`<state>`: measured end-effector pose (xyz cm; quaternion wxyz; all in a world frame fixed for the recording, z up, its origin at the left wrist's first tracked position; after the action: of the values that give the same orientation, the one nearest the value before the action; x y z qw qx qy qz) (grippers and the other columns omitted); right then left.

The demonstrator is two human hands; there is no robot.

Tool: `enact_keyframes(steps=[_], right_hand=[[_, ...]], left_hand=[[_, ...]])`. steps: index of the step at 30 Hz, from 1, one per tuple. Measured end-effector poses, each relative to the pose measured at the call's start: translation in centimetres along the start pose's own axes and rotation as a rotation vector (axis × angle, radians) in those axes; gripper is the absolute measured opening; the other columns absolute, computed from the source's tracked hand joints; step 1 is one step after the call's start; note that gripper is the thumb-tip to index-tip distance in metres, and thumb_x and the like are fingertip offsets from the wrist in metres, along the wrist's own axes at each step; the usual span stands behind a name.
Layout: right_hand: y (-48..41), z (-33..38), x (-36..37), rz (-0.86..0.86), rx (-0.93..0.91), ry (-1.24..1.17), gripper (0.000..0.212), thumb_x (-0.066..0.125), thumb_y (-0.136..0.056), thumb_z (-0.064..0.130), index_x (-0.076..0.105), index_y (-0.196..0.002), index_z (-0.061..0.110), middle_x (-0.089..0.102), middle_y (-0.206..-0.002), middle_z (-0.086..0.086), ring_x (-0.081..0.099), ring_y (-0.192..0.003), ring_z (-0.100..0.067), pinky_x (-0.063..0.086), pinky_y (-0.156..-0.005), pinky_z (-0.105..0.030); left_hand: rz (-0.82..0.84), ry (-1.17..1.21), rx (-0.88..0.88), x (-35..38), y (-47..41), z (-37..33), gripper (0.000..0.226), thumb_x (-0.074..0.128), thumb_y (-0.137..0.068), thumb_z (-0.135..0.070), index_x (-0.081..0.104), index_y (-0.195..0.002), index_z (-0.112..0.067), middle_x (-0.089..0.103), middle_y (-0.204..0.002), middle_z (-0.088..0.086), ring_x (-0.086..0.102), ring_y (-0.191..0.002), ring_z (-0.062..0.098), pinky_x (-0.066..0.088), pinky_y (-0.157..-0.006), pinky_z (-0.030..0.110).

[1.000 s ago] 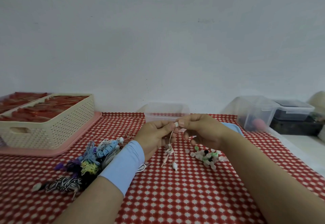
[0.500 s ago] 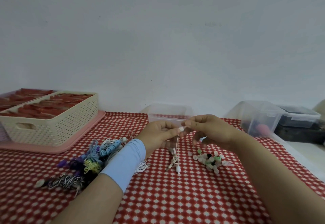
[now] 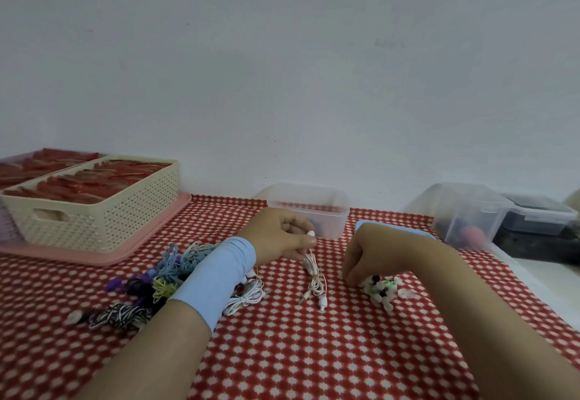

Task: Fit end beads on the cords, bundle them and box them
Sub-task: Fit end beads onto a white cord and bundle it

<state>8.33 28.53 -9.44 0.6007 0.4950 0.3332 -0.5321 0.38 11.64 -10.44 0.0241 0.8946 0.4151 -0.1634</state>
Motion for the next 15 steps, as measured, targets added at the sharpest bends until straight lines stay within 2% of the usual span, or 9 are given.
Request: enact_keyframes(steps=[2,4,6,8,11,13,15], right_hand=[[0.2,0.1,-0.5,-0.035,-0.036,-0.062,0.001,0.082,-0.083,0.034,0.082,-0.084,0.034,0.077,-0.084,0.019,0.069,-0.076,0.000,0.059,-0.078,-0.023],[0.4,0.3,-1.1,-0.087,-0.070,-0.148,0.004,0.079,-0.086,0.029,0.081,-0.083,0.031,0.077,-0.082,0.014,0.067,-0.063,-0.001,0.056,-0.066,-0.019],[0.5,0.4,-1.5,-0.138,-0.092,-0.246,0.005,0.078,-0.087,0.024,0.082,-0.088,0.028,0.078,-0.082,0.011,0.064,-0.059,-0.003,0.055,-0.063,-0.018],[0.5,0.4,-1.6,-0.156,-0.110,-0.304,0.008,0.077,-0.088,0.022,0.081,-0.092,0.027,0.078,-0.080,0.011,0.062,-0.056,-0.003,0.052,-0.061,-0.016],[0.5,0.2,-1.4,-0.152,-0.104,-0.346,0.008,0.076,-0.089,0.020,0.082,-0.092,0.022,0.077,-0.078,0.009,0.060,-0.054,-0.004,0.046,-0.054,-0.014],[0.6,-0.2,-1.3,-0.147,-0.091,-0.391,0.007,0.076,-0.089,0.019,0.082,-0.090,0.020,0.078,-0.078,0.004,0.060,-0.054,-0.007,0.044,-0.051,-0.017],[0.6,-0.6,-1.3,-0.163,-0.077,-0.434,0.007,0.076,-0.089,0.019,0.082,-0.088,0.021,0.078,-0.078,0.000,0.060,-0.055,-0.009,0.043,-0.049,-0.019]], left_hand=[[-0.023,-0.074,-0.011,-0.4,0.0,0.0,0.020,0.080,-0.079,-0.007,0.073,-0.097,-0.005,0.075,-0.084,0.010,0.074,-0.078,0.021,0.062,-0.071,0.031],[-0.030,-0.221,-0.024,-0.6,-0.1,0.1,0.019,0.083,-0.076,-0.013,0.075,-0.093,-0.009,0.076,-0.081,0.006,0.075,-0.074,0.018,0.062,-0.072,0.030],[-0.010,-0.413,-0.021,-0.4,-0.1,0.1,0.020,0.084,-0.075,-0.020,0.077,-0.092,-0.015,0.076,-0.080,-0.001,0.073,-0.073,0.012,0.061,-0.074,0.026],[0.035,-0.599,-0.024,-0.2,-0.2,0.2,0.023,0.083,-0.076,-0.027,0.076,-0.097,-0.020,0.075,-0.086,-0.008,0.070,-0.079,0.005,0.057,-0.081,0.022],[0.083,-0.756,-0.043,-0.2,-0.1,-0.3,0.033,0.076,-0.083,-0.032,0.071,-0.115,-0.026,0.071,-0.106,-0.009,0.064,-0.095,0.005,0.048,-0.088,0.021],[0.063,-0.800,0.027,-0.3,0.1,-2.0,0.034,0.070,-0.088,-0.031,0.067,-0.122,-0.030,0.066,-0.109,-0.013,0.059,-0.095,0.002,0.042,-0.085,0.016],[0.112,-0.814,0.106,0.5,0.6,-3.8,0.026,0.068,-0.090,-0.029,0.071,-0.115,-0.034,0.061,-0.099,-0.021,0.053,-0.082,-0.006,0.036,-0.072,0.008]])
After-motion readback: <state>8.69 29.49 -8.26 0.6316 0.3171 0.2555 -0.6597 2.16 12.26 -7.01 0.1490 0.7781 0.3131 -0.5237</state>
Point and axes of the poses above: each hand's wrist, its own y-axis away from the middle knuckle, its own x-axis out of the palm, z = x × y, the point moved 5 cm from there along -y, towards the middle knuckle
